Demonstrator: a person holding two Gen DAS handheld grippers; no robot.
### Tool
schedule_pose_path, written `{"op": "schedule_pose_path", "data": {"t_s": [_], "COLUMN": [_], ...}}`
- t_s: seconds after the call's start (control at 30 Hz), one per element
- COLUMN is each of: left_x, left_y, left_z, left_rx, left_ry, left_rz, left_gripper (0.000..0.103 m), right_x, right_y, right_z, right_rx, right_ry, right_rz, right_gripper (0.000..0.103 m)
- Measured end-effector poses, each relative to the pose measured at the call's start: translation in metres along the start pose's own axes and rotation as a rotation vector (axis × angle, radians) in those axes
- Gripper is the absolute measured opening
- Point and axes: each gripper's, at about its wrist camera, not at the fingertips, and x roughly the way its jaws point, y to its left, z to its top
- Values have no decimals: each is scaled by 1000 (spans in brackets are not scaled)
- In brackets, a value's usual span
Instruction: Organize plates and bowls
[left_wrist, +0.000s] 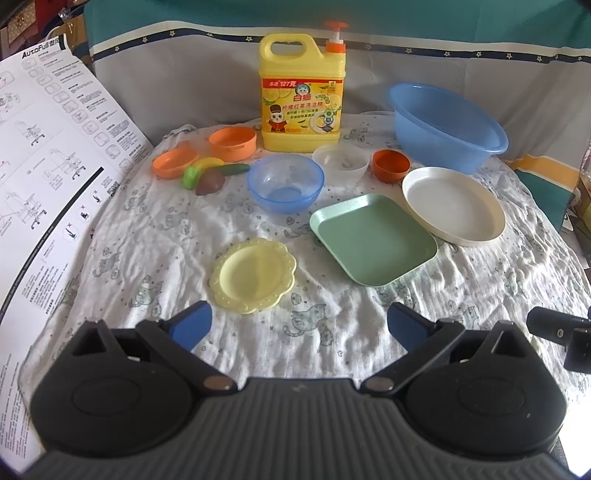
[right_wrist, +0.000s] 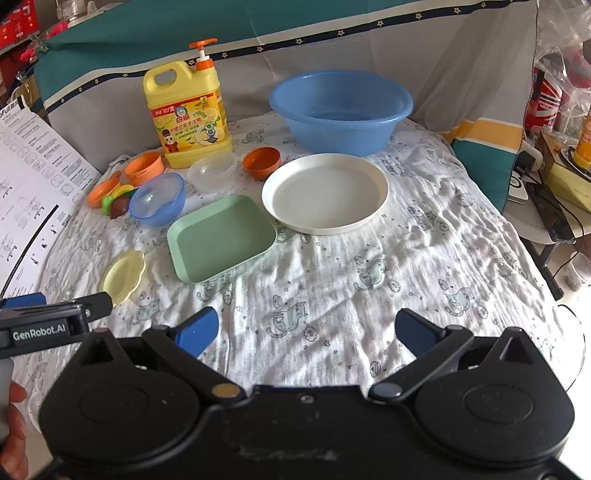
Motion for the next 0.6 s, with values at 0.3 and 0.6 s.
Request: {"op": "schedule_pose_path", "data": {"t_s": [0.3, 0.6], "left_x": [1, 3], "left_y": [2, 3], "left_z": [-4, -6], "left_rx": [1, 1], "left_ry": [-1, 3], "left_rz": [3, 9], "left_gripper": [103, 103], "right_x": [2, 3], "right_y": [0, 1], "right_z": [-1, -2], "right_rx": [4, 4], "right_ry": [5, 9], "right_rz": [-4, -6], "right_gripper": [103, 103]}}
